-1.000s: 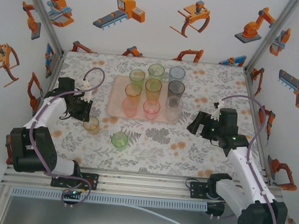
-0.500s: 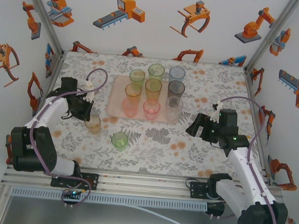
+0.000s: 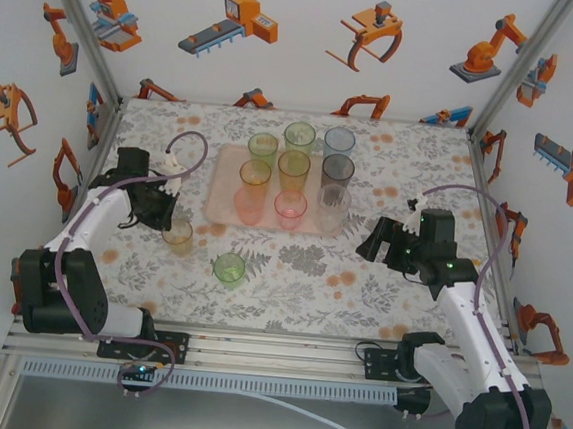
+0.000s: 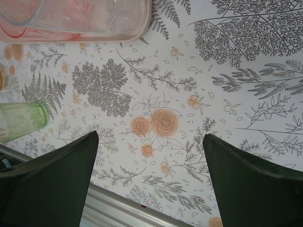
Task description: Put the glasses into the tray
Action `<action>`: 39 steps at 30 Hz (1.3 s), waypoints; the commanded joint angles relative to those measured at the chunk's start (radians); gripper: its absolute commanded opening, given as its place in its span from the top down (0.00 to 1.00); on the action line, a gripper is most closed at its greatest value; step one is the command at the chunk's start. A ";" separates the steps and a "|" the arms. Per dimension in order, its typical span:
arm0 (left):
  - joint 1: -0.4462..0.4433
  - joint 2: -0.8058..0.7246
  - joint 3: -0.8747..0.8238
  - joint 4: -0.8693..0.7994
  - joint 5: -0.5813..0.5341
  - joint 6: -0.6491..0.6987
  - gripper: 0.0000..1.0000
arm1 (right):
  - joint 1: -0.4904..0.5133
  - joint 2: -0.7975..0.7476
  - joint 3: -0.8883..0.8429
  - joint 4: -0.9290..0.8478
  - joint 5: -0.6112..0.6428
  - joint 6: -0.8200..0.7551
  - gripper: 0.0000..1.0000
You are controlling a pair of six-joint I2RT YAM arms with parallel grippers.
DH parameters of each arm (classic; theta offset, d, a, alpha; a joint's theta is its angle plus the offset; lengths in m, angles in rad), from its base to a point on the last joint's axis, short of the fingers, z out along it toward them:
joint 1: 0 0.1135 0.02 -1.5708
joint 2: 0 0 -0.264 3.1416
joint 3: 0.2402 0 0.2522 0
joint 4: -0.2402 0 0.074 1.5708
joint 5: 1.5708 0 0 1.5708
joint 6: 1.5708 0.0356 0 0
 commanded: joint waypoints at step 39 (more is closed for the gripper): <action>-0.149 0.629 0.875 0.055 -0.058 -0.123 0.90 | -0.003 0.018 0.092 -0.107 0.061 0.039 0.18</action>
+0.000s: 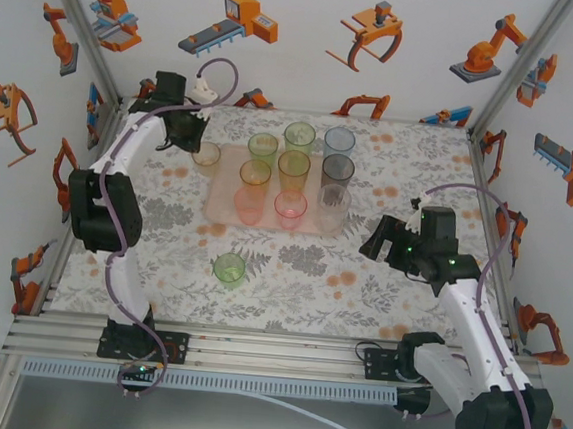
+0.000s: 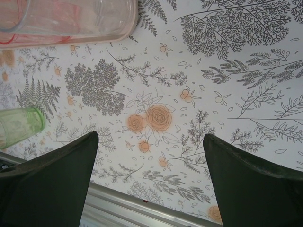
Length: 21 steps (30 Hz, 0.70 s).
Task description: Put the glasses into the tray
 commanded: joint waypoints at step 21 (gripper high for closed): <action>-0.038 0.274 0.305 0.053 0.067 -0.071 0.90 | -0.003 0.034 0.050 -0.003 0.026 0.063 0.19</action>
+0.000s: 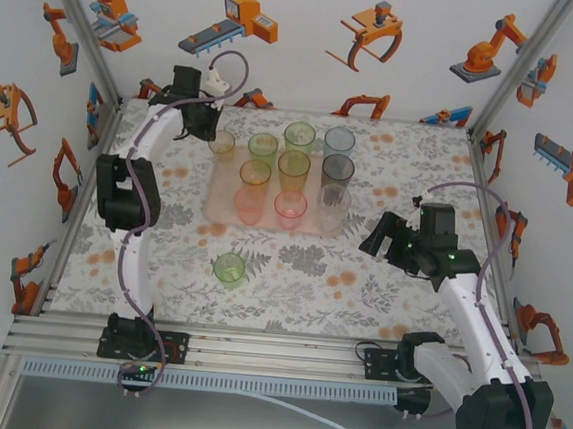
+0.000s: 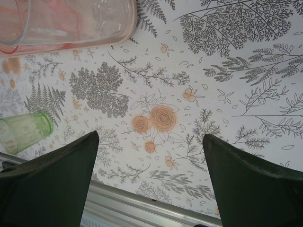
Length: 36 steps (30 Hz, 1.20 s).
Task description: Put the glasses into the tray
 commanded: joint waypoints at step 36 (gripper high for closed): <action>-0.045 0.153 0.196 -0.062 -0.020 0.015 0.87 | -0.002 0.013 -0.006 0.039 0.027 0.014 0.19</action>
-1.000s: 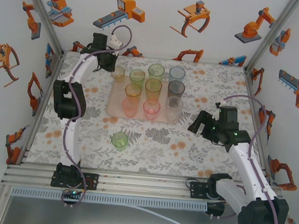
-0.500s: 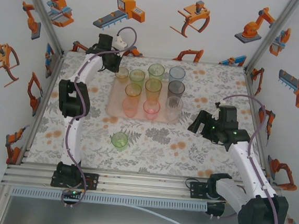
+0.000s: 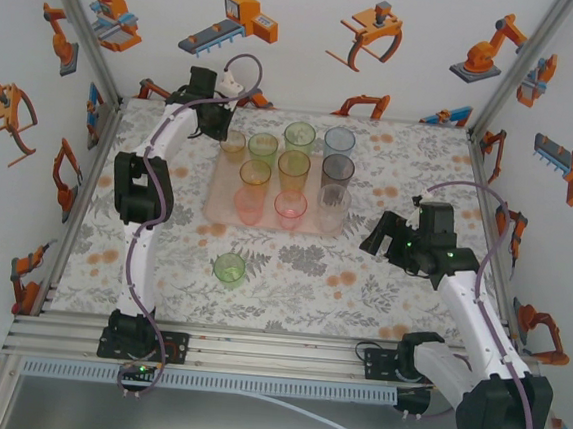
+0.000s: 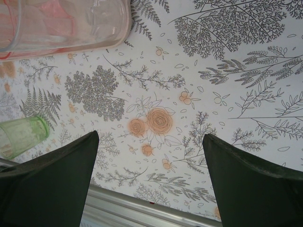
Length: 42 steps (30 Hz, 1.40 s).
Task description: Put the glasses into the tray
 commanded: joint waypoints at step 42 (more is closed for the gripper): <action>-0.001 -0.063 0.069 -0.083 -0.024 -0.026 0.62 | -0.003 -0.022 -0.039 0.055 0.001 0.021 0.18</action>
